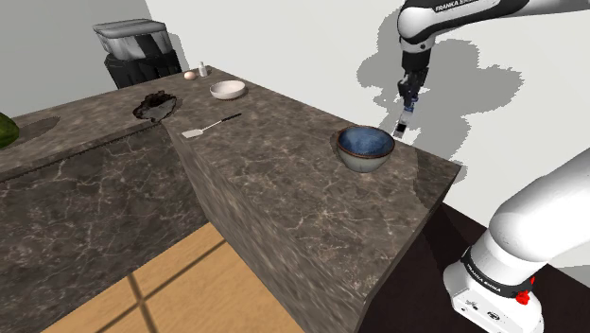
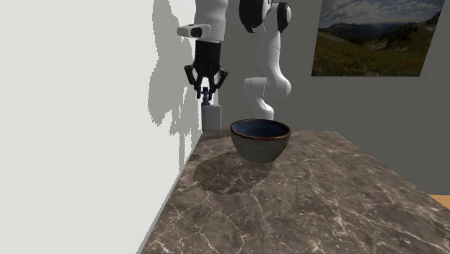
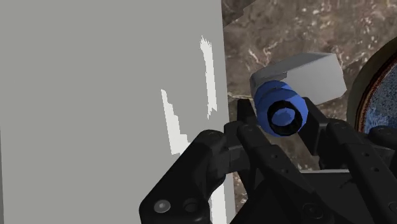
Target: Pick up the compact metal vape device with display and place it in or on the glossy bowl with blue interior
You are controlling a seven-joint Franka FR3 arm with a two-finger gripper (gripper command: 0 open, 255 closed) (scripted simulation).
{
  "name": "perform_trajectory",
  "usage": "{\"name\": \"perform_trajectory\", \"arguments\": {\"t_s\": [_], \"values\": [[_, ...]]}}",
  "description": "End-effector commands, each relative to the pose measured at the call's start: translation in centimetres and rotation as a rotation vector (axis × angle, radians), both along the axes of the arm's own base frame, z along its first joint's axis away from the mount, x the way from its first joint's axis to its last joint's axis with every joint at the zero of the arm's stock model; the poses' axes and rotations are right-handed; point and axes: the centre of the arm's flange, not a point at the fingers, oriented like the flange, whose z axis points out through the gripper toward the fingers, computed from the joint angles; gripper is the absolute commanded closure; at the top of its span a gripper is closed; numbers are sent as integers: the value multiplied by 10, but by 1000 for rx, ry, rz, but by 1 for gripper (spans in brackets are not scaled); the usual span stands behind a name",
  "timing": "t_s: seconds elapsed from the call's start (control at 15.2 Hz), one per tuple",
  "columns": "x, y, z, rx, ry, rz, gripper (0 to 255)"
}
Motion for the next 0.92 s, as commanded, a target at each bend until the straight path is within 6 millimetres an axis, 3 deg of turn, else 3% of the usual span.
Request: {"name": "perform_trajectory", "arguments": {"t_s": [0.0, 0.86], "values": [[2, 0, 10, 0, 0, 0, 255], [2, 0, 79, 0, 0, 0, 255]]}}
